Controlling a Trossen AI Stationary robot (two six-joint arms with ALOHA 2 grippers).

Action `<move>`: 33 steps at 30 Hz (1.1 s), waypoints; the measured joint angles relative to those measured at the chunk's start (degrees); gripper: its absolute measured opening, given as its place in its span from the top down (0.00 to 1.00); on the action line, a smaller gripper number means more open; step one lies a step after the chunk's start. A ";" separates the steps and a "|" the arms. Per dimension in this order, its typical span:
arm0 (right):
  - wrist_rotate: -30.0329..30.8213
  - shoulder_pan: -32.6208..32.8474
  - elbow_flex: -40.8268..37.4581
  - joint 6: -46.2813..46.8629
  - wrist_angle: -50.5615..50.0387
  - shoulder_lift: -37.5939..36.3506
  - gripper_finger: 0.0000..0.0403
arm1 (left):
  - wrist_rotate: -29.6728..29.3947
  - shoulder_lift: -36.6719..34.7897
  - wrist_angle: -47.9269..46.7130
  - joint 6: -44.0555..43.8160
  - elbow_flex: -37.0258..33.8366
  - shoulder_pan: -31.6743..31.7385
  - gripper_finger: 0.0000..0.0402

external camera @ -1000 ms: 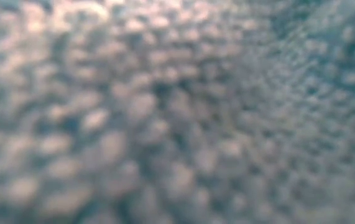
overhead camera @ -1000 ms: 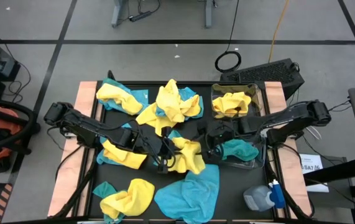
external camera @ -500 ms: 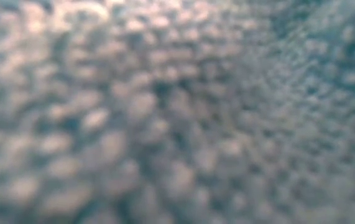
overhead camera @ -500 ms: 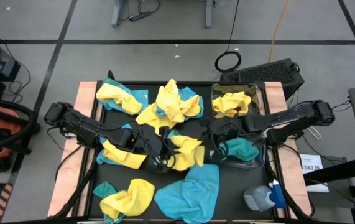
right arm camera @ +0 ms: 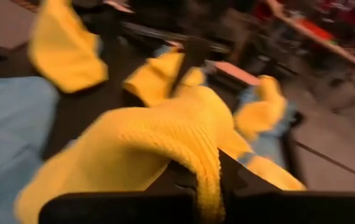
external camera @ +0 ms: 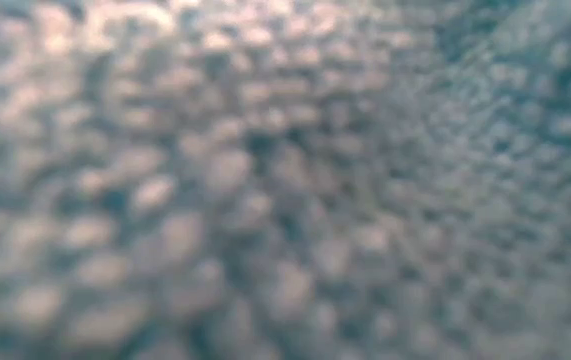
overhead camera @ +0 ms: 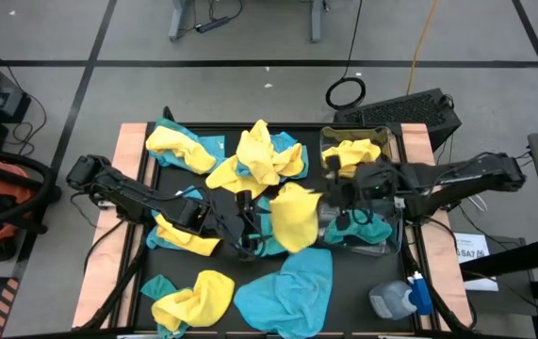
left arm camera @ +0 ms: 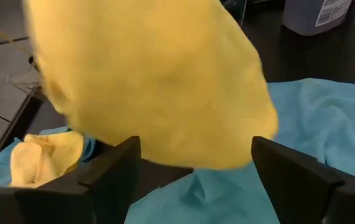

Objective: Sort microfiber towel by color & place in baskets
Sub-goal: Put the yellow microfiber cloth into the top transparent bin

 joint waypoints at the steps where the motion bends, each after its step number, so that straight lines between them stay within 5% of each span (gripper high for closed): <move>1: 1.86 -0.28 0.00 -0.14 -0.74 -0.76 1.00 | 0.02 0.00 -0.15 -0.35 0.00 0.00 0.22; 20: 29.30 -16.17 0.00 -0.75 -13.36 -8.01 1.00 | 3.22 6.54 1.90 -3.86 -0.02 0.17 0.26; 33: 27.78 -35.11 0.00 0.52 -20.54 -6.14 1.00 | 5.75 11.39 3.61 -4.76 -0.04 0.72 0.26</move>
